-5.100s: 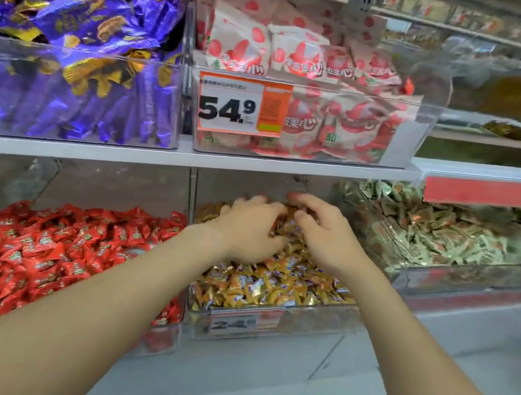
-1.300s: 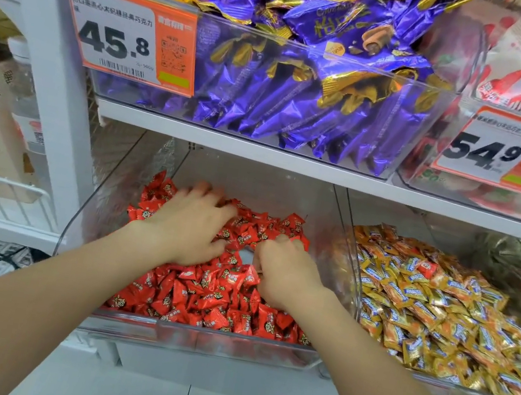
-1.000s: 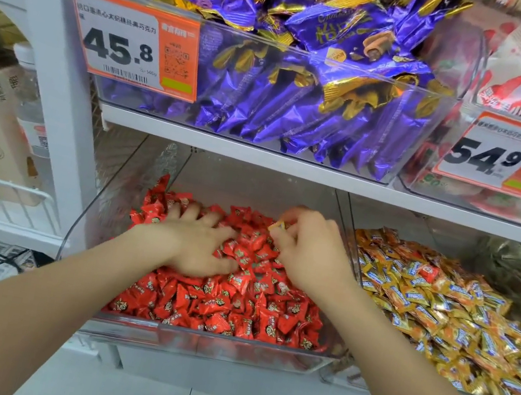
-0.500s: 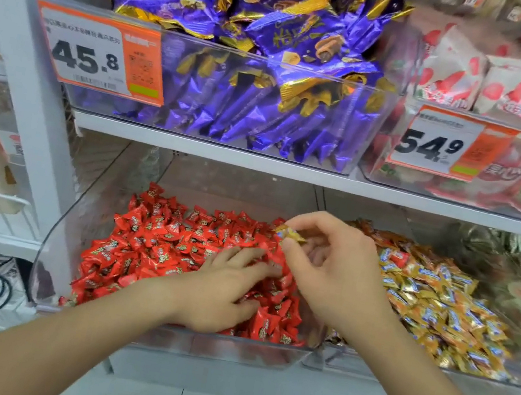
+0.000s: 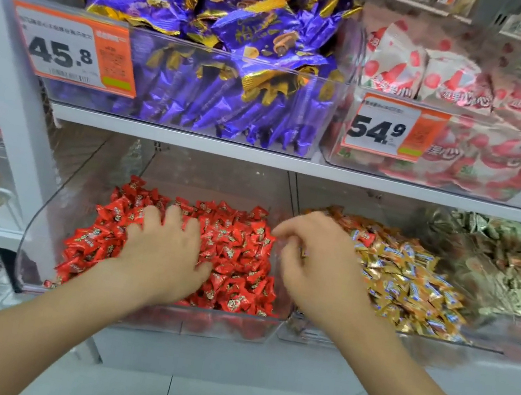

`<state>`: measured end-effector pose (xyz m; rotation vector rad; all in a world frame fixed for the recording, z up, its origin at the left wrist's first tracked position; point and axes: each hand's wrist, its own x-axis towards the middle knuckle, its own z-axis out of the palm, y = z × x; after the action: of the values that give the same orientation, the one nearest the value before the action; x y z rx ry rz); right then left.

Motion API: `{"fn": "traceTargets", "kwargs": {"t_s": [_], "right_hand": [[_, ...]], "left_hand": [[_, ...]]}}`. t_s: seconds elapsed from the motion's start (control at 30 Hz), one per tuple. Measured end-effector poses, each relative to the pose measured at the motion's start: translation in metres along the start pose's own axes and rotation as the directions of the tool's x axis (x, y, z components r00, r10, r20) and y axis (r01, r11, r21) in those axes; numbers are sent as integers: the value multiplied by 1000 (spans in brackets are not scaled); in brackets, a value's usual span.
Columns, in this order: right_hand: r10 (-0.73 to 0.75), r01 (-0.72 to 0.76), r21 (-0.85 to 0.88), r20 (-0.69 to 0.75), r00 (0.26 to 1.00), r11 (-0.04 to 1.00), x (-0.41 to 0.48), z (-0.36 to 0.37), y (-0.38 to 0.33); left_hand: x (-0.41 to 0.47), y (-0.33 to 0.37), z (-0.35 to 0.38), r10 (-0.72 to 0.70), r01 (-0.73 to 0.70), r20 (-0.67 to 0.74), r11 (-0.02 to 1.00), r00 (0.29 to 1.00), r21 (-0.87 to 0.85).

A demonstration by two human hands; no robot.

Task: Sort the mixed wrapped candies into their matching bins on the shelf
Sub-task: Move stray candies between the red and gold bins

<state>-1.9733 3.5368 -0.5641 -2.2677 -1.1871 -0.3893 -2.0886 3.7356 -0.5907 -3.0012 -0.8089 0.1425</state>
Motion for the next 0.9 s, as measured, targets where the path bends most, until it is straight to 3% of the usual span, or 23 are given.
{"fn": "traceTargets", "kwargs": {"t_s": [0.07, 0.17, 0.23, 0.33, 0.43, 0.6, 0.77, 0.9], "right_hand": [[-141, 142, 8, 156, 978, 990, -4, 13, -26], [-172, 200, -33, 384, 907, 979, -2, 35, -57], [-139, 165, -51, 336, 932, 985, 12, 39, -67], [67, -66, -17, 85, 994, 998, 31, 31, -61], [286, -286, -66, -10, 958, 956, 35, 21, -33], [475, -472, 56, -70, 877, 880, 32, -2, 30], [525, -500, -347, -24, 851, 794, 19, -16, 86], [538, -502, -391, -19, 843, 772, 12, -12, 112]], "left_hand": [[-1, -22, -1, -140, 136, 76, 989, 987, 61], [2, -50, 8, -217, 201, 216, 975, 952, 94], [4, -56, 16, -189, 179, 253, 982, 949, 62], [9, -45, 25, -90, 105, 183, 992, 979, -74], [16, -21, 31, 135, -109, 76, 953, 988, -282], [26, 20, 32, 437, -385, -31, 755, 899, -530], [35, 46, 35, 454, -414, -30, 782, 890, -466], [37, 57, 36, 430, -374, 2, 788, 903, -490]]}}
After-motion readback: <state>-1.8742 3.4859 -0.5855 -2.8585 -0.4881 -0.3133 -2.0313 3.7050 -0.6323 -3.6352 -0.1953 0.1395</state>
